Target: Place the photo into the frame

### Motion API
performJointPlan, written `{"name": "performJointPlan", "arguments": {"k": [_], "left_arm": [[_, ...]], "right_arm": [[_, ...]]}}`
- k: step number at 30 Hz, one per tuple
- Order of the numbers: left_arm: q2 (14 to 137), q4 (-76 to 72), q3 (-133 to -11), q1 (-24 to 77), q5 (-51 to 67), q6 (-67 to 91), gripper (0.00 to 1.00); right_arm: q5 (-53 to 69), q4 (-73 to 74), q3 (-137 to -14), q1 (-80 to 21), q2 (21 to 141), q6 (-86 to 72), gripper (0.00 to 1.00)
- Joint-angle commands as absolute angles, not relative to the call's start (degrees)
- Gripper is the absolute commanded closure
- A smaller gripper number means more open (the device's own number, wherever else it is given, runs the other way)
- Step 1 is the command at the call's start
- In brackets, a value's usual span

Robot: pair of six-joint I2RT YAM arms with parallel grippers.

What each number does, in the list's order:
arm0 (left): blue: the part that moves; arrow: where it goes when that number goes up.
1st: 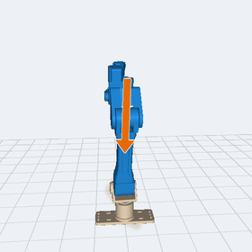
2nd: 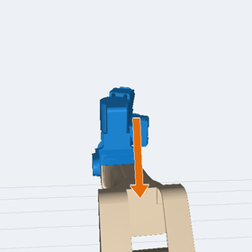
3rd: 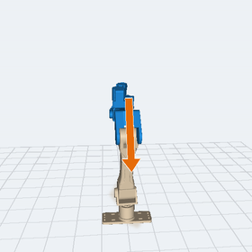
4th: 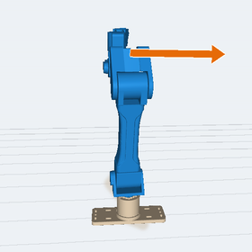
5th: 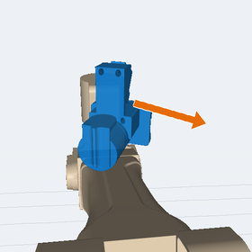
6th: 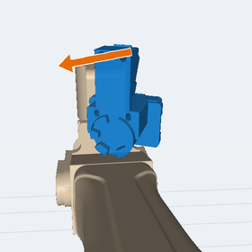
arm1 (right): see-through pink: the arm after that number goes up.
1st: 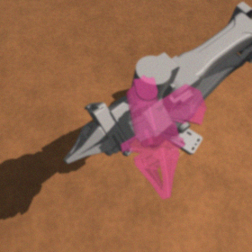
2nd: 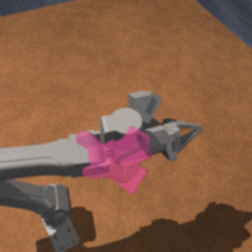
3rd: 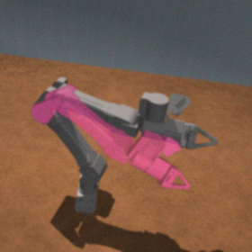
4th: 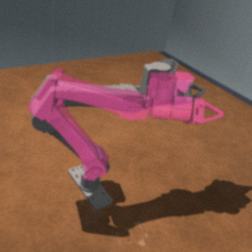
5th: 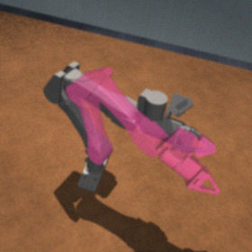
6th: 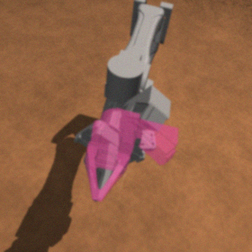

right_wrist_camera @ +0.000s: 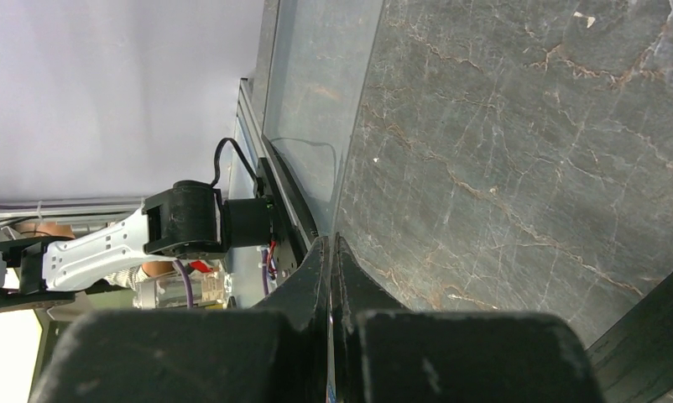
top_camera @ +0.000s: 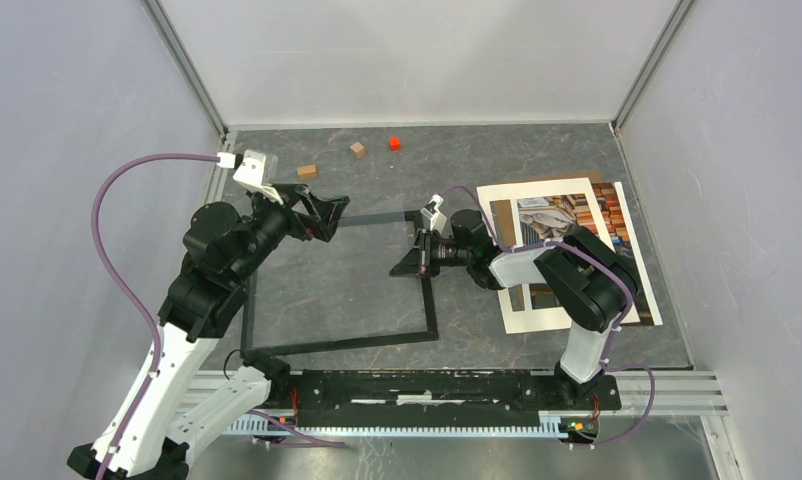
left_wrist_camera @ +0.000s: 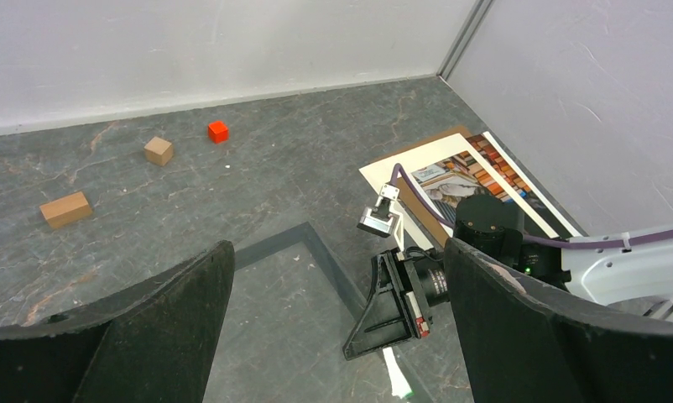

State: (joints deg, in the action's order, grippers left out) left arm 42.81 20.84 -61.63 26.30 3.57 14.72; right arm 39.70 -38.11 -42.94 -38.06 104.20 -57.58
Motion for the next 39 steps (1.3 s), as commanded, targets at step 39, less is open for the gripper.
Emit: {"name": "performJointPlan", "arguments": {"k": [39], "left_arm": [[42.82, 18.25, -61.61, 25.88, 5.12, 13.71, 0.00]], "right_arm": [[39.48, -38.54, -41.89, -37.12, 101.07, -55.95, 1.00]]}}
